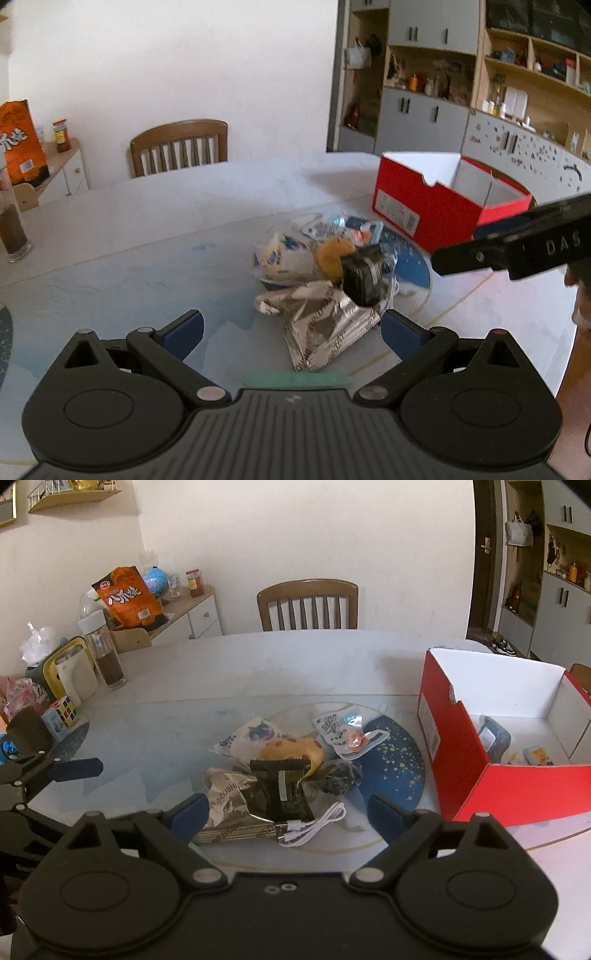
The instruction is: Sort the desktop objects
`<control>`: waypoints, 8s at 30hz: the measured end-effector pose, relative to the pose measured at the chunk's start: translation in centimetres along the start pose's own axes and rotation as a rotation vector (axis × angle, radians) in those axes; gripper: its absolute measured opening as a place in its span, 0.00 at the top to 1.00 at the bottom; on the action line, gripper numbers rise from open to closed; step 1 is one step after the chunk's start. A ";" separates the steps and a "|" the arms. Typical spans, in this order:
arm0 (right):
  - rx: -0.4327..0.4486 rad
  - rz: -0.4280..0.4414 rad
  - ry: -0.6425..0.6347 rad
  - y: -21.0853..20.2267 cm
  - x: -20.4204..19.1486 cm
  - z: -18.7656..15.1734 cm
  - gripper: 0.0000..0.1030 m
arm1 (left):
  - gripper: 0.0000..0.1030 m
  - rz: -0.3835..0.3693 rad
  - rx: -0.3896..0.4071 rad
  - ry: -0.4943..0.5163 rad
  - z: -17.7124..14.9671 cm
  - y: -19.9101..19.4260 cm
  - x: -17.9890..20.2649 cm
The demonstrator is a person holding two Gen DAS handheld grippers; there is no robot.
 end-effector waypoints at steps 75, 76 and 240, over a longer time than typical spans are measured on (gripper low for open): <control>-0.102 -0.027 0.003 9.8 0.3 -0.4 0.68 | 0.05 0.016 -0.086 0.042 -5.3 7.3 -0.4; -0.100 -0.029 0.006 9.7 0.4 -0.4 0.68 | 0.05 0.016 -0.084 0.042 -5.3 7.3 -0.4; -0.373 -0.008 -0.114 12.0 33.5 1.3 0.69 | 0.05 -0.174 -0.370 0.391 9.2 25.0 34.3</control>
Point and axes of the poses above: each gripper's, at about its wrist camera, not at the fingertips, and y roughly the way its jaws point, x to its right, z to its top, the point moved 3 cm from there along y, roughly the way its jaws point, and after that the axes turned 12 degrees about -y, right-handed, at the moved point
